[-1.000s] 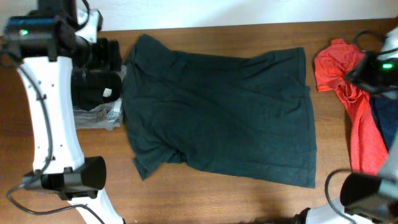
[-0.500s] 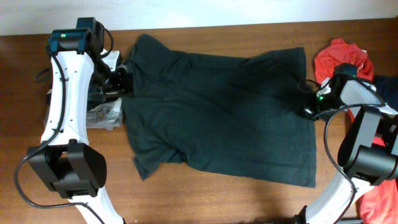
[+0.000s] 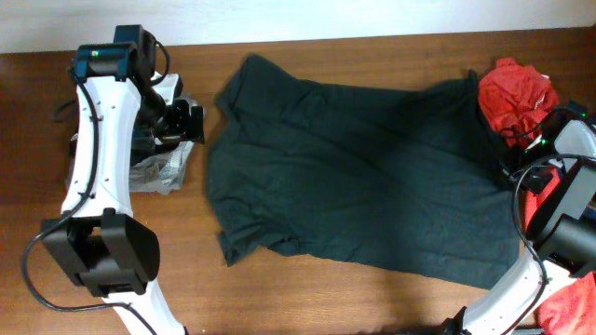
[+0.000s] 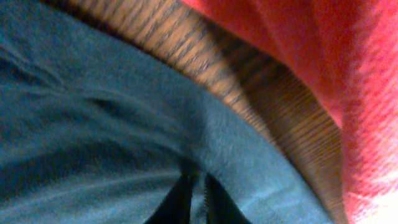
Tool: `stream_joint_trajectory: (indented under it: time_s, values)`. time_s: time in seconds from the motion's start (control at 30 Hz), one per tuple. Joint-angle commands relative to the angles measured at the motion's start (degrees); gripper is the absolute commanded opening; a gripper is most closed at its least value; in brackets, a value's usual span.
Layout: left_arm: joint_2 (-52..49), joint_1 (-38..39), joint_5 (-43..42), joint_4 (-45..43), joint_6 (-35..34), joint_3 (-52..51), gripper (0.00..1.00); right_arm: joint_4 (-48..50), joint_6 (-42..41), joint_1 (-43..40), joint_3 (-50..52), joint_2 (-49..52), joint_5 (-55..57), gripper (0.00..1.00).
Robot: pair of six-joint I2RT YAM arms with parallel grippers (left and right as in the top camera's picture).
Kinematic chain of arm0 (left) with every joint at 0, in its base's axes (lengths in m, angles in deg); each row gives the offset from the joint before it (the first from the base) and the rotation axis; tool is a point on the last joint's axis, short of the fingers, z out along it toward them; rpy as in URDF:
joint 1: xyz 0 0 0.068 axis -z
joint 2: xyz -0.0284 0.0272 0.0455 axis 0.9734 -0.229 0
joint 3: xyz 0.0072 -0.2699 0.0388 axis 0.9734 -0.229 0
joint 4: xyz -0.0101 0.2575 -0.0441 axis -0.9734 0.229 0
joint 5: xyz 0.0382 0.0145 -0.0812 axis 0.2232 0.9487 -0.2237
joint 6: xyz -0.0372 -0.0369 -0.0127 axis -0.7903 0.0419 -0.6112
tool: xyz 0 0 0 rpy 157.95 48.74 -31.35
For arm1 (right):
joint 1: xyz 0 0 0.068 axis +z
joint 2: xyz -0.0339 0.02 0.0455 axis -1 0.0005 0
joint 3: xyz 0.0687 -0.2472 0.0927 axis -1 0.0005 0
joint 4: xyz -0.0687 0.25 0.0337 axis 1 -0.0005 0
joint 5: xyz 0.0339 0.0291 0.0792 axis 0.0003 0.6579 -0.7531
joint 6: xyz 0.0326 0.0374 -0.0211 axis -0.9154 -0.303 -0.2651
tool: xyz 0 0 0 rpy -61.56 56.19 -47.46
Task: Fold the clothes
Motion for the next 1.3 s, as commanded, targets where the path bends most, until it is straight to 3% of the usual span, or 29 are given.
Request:
stream_joint_trajectory:
  time_s: [0.0, 0.07, 0.17, 0.27, 0.43, 0.57, 0.7, 0.83, 0.9, 1.0, 1.1, 1.2, 1.27]
  values:
    - [0.1, -0.3, 0.3, 2.1, 0.0, -0.1, 0.98, -3.5, 4.9, 0.6, -5.3, -0.5, -5.1, 0.38]
    - [0.1, -0.3, 0.3, 3.8, 0.0, -0.8, 0.98, -6.7, 5.9, 0.6, -8.6, -3.2, -8.3, 0.49]
    - [0.1, -0.3, 0.2, 3.8, -0.5, -5.2, 0.96, -10.2, 6.1, 0.6, -11.0, -8.6, -10.9, 0.54]
    - [0.1, -0.3, -3.7, 1.0, -0.5, -13.3, 0.84, -12.5, 6.6, 0.6, -11.2, -15.3, -13.7, 0.57]
    - [0.1, 0.7, -5.0, -13.7, -0.5, -32.9, 0.8, -17.4, 6.7, 0.6, -11.1, -25.9, -14.1, 0.6]
    - [0.1, 0.7, -5.3, -24.7, -0.5, -42.0, 0.7, -23.4, 6.7, 0.6, -11.0, -27.9, -13.8, 0.61]
    - [0.1, 0.7, -7.9, -31.0, -0.5, -47.6, 0.67, -23.3, 6.4, 0.5, -9.5, -27.8, -13.6, 0.62]
    - [0.1, 0.7, -9.5, -35.7, -0.5, -49.5, 0.49, -23.4, 6.5, 0.5, -9.4, -27.8, -12.5, 0.62]
    - [0.2, 0.7, -13.3, -35.9, -0.4, -49.3, 0.3, -23.3, 6.4, 0.5, -9.4, -27.8, -10.8, 0.62]
    - [0.7, 0.7, -16.7, -35.9, -0.4, -48.8, 0.11, -23.3, 6.2, 0.5, -8.9, -27.8, -10.2, 0.63]
    - [1.5, 0.4, -16.3, -35.4, -0.4, -47.0, 0.01, -21.8, 6.0, 0.6, -6.2, -27.8, -10.2, 0.69]
    - [2.3, -0.5, -15.9, -35.5, -0.4, -45.9, 0.01, -18.6, 4.4, 0.5, 0.3, -27.7, -9.0, 0.72]
    - [2.3, -1.3, -15.7, -35.3, -0.4, -45.7, 0.01, -15.7, 1.0, -0.9, 6.0, -27.5, -1.1, 0.77]
